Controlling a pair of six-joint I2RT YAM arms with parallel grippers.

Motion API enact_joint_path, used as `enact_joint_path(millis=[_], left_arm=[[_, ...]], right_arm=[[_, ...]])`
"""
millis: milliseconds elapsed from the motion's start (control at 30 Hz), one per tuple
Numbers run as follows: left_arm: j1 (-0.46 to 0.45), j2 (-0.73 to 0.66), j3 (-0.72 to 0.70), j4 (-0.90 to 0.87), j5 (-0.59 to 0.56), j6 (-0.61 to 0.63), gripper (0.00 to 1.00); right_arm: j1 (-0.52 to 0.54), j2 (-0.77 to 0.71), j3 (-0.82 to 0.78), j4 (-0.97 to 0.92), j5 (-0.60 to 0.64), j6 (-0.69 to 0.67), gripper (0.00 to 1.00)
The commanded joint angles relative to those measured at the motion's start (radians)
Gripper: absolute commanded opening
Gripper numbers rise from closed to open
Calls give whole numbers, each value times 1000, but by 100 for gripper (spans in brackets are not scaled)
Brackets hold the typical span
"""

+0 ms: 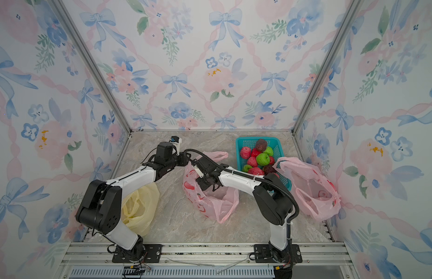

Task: Untie the knot of a plastic bag & take out the apple
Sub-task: Adjust the plastic bag at the center of the board.

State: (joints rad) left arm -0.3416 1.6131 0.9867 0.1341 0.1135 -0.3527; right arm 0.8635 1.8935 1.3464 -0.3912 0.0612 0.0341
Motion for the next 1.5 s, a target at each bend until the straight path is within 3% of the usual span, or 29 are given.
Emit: enact_joint_path(millis=[0, 133, 333, 433, 667, 967, 1033, 1067, 1167, 1300, 1467], left_arm=[[4, -125, -33, -56, -99, -15, 48], [15, -251, -66, -157, -96, -51, 48], [-1, -393, -200, -127, 88, -150, 50], [-46, -431, -224, -160, 101, -146, 50], [-86, -439, -243, -250, 201, -135, 58], [-114, -396, -297, -278, 302, -149, 60], [-123, -386, -300, -280, 308, -140, 49], [-123, -376, -305, -289, 315, -136, 34], [-124, -347, -324, -315, 296, -114, 1], [-129, -339, -367, -350, 176, -83, 0], [-206, -339, -429, -344, -20, -42, 0]], right_arm=[[85, 16, 39, 30, 158, -7, 60], [115, 33, 39, 20, 233, -17, 61], [92, -8, -18, 57, 256, 9, 61], [86, -16, -35, 76, 269, 10, 61], [69, -51, -78, 139, 255, 13, 64], [60, -70, -85, 156, 257, -3, 64], [57, -75, -90, 165, 257, -4, 63], [55, -82, -94, 170, 257, -2, 64], [40, -107, -112, 187, 223, 16, 64], [-2, -133, -150, 221, 139, 67, 64], [-34, -133, -195, 279, 42, 139, 63]])
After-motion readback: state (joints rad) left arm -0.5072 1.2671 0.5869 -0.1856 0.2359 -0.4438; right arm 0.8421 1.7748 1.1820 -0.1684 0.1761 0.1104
